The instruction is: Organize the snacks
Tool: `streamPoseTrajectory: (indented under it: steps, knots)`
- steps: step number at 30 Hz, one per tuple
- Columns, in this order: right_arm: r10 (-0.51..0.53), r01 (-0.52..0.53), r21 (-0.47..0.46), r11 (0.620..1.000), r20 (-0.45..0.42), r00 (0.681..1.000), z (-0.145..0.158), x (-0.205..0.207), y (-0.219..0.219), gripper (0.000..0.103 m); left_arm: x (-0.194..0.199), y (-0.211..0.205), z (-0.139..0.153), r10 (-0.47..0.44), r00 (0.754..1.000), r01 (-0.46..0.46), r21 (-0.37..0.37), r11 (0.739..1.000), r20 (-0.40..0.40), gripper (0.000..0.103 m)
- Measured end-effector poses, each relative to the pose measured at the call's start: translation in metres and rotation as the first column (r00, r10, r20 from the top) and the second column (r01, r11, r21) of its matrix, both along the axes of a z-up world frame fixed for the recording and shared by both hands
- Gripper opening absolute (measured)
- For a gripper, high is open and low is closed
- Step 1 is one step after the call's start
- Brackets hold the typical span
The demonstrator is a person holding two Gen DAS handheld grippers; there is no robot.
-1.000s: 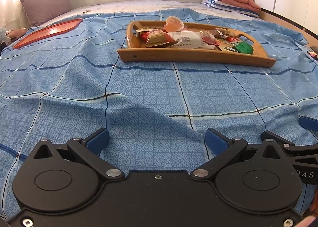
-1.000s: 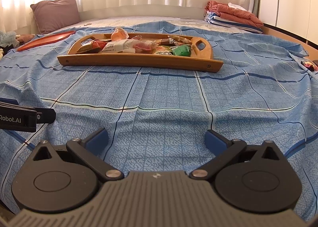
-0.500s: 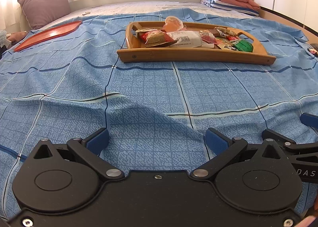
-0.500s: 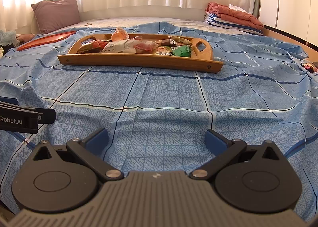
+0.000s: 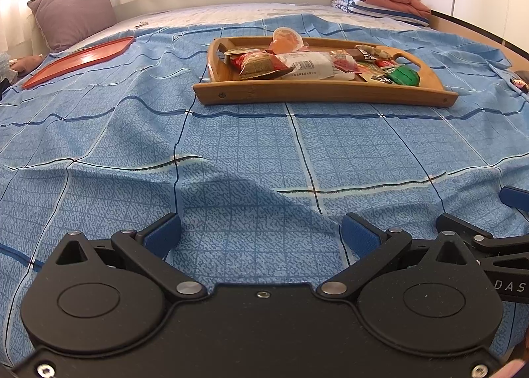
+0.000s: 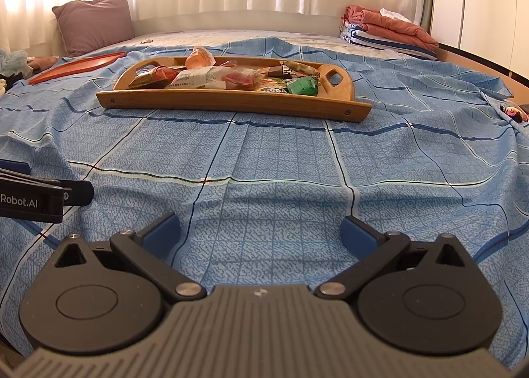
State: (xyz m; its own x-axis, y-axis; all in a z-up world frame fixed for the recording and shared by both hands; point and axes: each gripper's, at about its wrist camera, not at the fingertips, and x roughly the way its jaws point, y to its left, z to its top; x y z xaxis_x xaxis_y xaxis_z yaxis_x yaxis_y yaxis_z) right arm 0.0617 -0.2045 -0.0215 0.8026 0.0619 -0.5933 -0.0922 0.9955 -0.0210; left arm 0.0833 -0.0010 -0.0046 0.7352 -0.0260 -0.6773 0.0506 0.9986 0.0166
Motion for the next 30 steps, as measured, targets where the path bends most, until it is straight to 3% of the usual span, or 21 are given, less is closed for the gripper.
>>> streamPoseTrajectory:
  steps: [30]
  knots:
    - [-0.001, 0.001, 0.0, 1.0, 0.001, 1.0, -0.0008, 0.0, 0.0004, 0.103, -0.0007, -0.0004, -0.0003, -0.007, 1.0, 0.007, 0.004, 1.0, 0.006, 0.103]
